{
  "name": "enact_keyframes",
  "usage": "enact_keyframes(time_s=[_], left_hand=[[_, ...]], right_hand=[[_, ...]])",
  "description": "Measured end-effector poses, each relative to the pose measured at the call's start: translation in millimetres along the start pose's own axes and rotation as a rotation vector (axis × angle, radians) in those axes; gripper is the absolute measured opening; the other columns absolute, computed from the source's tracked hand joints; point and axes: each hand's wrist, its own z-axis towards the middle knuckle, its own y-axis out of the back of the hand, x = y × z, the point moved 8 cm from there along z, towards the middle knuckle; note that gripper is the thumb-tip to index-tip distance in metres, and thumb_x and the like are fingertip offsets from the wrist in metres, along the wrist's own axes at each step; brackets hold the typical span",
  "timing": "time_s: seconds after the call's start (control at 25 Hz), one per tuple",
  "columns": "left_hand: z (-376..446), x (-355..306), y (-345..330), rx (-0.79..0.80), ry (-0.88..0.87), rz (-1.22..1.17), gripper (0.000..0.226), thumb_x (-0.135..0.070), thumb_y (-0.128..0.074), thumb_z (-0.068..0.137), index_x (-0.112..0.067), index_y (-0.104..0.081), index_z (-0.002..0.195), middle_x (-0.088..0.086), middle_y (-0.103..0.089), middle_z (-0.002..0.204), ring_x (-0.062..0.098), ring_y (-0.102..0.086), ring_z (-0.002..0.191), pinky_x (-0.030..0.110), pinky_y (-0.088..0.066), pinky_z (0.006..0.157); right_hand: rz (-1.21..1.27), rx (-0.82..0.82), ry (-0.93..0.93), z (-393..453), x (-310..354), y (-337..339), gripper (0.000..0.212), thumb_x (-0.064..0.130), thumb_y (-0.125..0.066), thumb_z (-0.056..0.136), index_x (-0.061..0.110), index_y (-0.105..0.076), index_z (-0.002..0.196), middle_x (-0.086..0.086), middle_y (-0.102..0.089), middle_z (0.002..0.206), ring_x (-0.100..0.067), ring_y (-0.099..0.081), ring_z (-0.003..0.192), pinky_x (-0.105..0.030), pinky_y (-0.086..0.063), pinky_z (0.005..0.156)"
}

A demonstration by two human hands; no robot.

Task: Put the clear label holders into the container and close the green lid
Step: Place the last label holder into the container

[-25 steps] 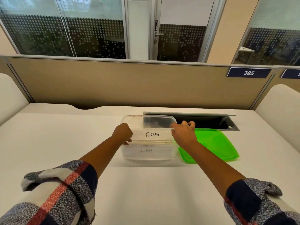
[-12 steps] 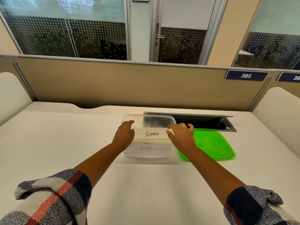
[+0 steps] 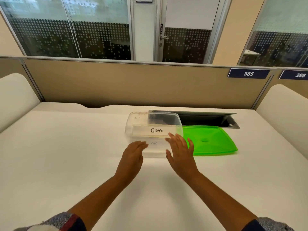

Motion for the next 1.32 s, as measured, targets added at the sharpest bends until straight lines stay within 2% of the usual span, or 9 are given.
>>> enact_keyframes(time_s=[0.24, 0.4, 0.56, 0.68, 0.84, 0.96, 1.08, 1.2, 1.32], left_hand=[[-73, 2, -39, 0.216, -0.072, 0.088, 0.044, -0.018, -0.069, 0.072, -0.018, -0.062, 0.115, 0.000, -0.067, 0.118, 0.016, -0.066, 0.104, 0.028, -0.053, 0.086], [-89, 39, -53, 0.359, 0.192, 0.171, 0.053, -0.044, -0.028, 0.090, -0.014, -0.062, 0.118, 0.000, -0.067, 0.120, 0.016, -0.065, 0.107, 0.029, -0.051, 0.091], [-95, 47, -53, 0.317, 0.216, 0.258, 0.066, -0.044, -0.003, 0.095, -0.017, -0.056, 0.123, -0.002, -0.063, 0.127, 0.012, -0.041, 0.122, 0.024, -0.012, 0.107], [-95, 47, -52, 0.315, 0.228, 0.280, 0.064, -0.043, -0.003, 0.094, -0.020, -0.053, 0.127, -0.003, -0.060, 0.130, 0.012, -0.035, 0.123, 0.029, -0.020, 0.103], [-97, 50, -53, 0.324, 0.265, 0.282, 0.058, -0.042, -0.008, 0.095, -0.022, -0.051, 0.128, -0.003, -0.059, 0.132, 0.015, -0.046, 0.125, 0.030, -0.023, 0.101], [-96, 48, -53, 0.297, 0.235, 0.293, 0.050, -0.039, -0.030, 0.088, -0.021, -0.052, 0.128, -0.002, -0.058, 0.133, 0.019, -0.056, 0.121, 0.030, -0.021, 0.101], [-97, 47, -54, 0.301, 0.228, 0.303, 0.051, -0.039, -0.034, 0.084, -0.022, -0.053, 0.128, -0.003, -0.058, 0.133, 0.018, -0.056, 0.120, 0.030, -0.021, 0.101], [-97, 48, -54, 0.310, 0.226, 0.316, 0.051, -0.039, -0.034, 0.084, -0.022, -0.052, 0.129, -0.004, -0.058, 0.133, 0.018, -0.056, 0.121, 0.030, -0.021, 0.101], [-97, 49, -54, 0.315, 0.226, 0.328, 0.052, -0.040, -0.034, 0.084, -0.022, -0.051, 0.130, -0.003, -0.057, 0.134, 0.018, -0.055, 0.122, 0.030, -0.020, 0.102]], right_hand=[[0.175, 0.232, -0.058, -59, 8, -35, 0.040, 0.039, -0.041, 0.082, 0.024, -0.047, 0.119, -0.002, -0.062, 0.126, -0.015, -0.043, 0.120, -0.034, -0.032, 0.103], [0.179, 0.461, -0.094, -85, 6, -61, 0.043, 0.045, -0.039, 0.080, 0.026, -0.047, 0.118, 0.002, -0.064, 0.123, -0.017, -0.061, 0.113, -0.032, -0.042, 0.099], [0.182, 0.604, -0.136, -98, 1, -70, 0.059, 0.050, -0.010, 0.095, 0.024, -0.057, 0.119, 0.004, -0.064, 0.124, -0.014, -0.062, 0.112, -0.031, -0.023, 0.102], [0.157, 0.576, -0.122, -100, 4, -67, 0.066, 0.049, -0.002, 0.095, 0.019, -0.055, 0.123, 0.002, -0.063, 0.126, -0.014, -0.061, 0.114, -0.031, -0.008, 0.108], [0.071, 0.544, -0.121, -100, 0, -67, 0.069, 0.049, -0.002, 0.095, 0.017, -0.057, 0.123, 0.000, -0.062, 0.127, -0.016, -0.060, 0.115, -0.032, -0.017, 0.105], [0.088, 0.409, -0.182, -101, -9, -65, 0.057, 0.049, -0.020, 0.095, 0.015, -0.055, 0.124, -0.005, -0.062, 0.127, -0.022, -0.059, 0.116, -0.032, -0.032, 0.106], [0.134, 0.281, -0.312, -91, -26, -51, 0.040, 0.030, -0.062, 0.080, 0.010, -0.061, 0.114, -0.011, -0.067, 0.111, -0.029, -0.065, 0.098, -0.038, -0.057, 0.081], [0.053, 0.283, -0.379, -77, -49, -48, 0.054, 0.016, -0.084, 0.059, 0.007, -0.064, 0.108, -0.016, -0.068, 0.103, -0.035, -0.066, 0.088, -0.039, -0.058, 0.069], [-0.031, 0.364, -0.468, -63, -78, -50, 0.058, 0.016, -0.077, 0.071, 0.005, -0.055, 0.123, -0.022, -0.056, 0.128, -0.041, -0.055, 0.113, -0.047, -0.049, 0.092]])
